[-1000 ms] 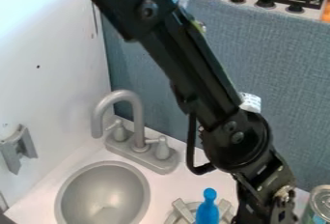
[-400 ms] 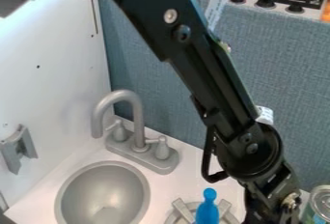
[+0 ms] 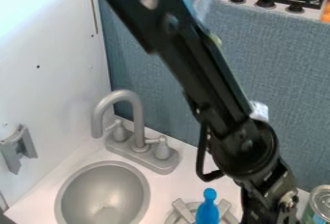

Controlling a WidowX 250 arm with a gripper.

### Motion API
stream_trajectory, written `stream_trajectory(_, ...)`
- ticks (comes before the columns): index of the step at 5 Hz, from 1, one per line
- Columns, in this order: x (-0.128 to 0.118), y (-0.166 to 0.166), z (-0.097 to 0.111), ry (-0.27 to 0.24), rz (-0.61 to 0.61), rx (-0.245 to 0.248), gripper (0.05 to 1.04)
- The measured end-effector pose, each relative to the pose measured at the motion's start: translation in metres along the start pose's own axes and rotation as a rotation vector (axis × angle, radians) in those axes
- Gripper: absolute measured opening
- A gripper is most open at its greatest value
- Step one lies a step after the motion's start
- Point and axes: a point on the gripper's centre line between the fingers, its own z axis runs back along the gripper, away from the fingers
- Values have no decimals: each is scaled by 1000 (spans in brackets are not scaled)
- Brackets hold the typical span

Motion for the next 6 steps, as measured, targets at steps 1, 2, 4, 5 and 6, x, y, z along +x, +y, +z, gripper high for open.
stream_trajectory(1, -2, -12, 33, -63, -77, -20, 110)
stream_trajectory(2, 6, -33, 48, -121, -173, -23, 110)
stream_trajectory(4, 38, -84, 49, -155, -399, -9, 110)
stream_trajectory(5, 48, -92, 40, -133, -444, 9, 110)
stream_trajectory(6, 55, -97, 30, -110, -482, 21, 110)
